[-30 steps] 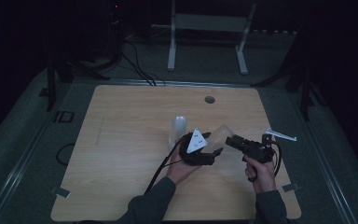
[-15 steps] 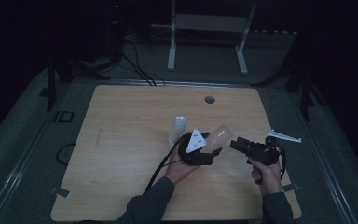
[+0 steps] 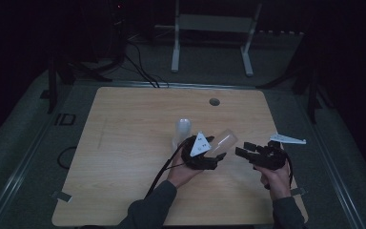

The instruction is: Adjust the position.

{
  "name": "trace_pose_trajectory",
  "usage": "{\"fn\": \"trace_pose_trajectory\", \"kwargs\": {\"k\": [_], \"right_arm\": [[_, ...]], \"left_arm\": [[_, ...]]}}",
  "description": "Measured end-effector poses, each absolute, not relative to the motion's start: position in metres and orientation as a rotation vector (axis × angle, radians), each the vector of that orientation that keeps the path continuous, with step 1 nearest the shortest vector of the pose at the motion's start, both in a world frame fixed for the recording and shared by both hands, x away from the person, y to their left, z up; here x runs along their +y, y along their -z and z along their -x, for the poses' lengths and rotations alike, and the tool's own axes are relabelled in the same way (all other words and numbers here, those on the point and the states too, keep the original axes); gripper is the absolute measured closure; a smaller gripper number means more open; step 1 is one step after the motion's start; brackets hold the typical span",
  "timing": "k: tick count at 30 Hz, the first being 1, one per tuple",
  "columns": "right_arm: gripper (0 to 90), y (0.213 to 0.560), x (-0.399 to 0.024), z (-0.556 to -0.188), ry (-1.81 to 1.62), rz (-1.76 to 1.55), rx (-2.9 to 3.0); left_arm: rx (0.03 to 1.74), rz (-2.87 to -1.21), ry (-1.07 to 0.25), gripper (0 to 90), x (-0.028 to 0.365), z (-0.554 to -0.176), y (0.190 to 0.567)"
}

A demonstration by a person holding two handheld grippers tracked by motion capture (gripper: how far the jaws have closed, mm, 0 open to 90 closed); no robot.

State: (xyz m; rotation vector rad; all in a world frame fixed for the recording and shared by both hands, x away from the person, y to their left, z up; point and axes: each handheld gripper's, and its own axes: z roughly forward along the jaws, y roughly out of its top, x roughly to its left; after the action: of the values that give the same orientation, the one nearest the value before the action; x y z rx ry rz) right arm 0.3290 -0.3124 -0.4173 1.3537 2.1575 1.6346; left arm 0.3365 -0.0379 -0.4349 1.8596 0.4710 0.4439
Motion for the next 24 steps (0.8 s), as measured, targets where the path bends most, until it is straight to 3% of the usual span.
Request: {"fn": "trace_pose_trajectory", "kwargs": {"k": [24], "right_arm": [[39.1,0.4,-0.308,-0.327,-1.433,-1.188,2.275]], "left_arm": [[0.435,-1.923,-0.397,30.2,-0.03,-0.34,0.435]]}}
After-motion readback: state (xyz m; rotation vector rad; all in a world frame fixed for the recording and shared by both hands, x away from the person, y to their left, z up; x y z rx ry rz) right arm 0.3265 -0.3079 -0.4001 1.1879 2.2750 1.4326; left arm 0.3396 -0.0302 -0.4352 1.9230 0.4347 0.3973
